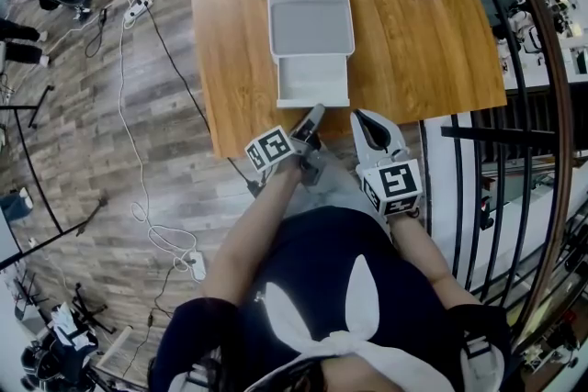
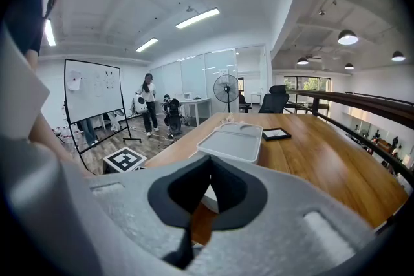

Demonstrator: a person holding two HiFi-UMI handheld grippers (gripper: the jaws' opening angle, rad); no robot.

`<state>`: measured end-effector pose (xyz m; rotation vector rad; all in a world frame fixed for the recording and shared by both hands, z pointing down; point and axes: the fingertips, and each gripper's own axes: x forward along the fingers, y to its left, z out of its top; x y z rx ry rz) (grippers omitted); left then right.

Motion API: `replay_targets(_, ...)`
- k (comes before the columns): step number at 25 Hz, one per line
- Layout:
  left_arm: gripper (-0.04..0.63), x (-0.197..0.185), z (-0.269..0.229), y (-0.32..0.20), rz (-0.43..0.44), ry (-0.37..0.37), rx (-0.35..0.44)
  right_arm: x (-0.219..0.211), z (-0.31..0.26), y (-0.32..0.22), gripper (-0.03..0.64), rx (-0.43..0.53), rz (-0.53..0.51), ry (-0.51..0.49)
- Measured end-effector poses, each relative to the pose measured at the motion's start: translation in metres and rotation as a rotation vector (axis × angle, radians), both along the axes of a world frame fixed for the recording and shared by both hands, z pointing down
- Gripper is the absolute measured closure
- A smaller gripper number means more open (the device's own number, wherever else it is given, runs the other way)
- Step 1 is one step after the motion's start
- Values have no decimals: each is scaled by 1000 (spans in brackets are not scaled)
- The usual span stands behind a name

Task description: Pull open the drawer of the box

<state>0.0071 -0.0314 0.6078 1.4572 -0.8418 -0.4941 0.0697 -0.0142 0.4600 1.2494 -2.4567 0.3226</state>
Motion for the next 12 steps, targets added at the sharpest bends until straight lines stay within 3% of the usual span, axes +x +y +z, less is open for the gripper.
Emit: replay_targets(12,428,4,0,9,-5,-3,-5,6,1,8,620,-1,-4,-3)
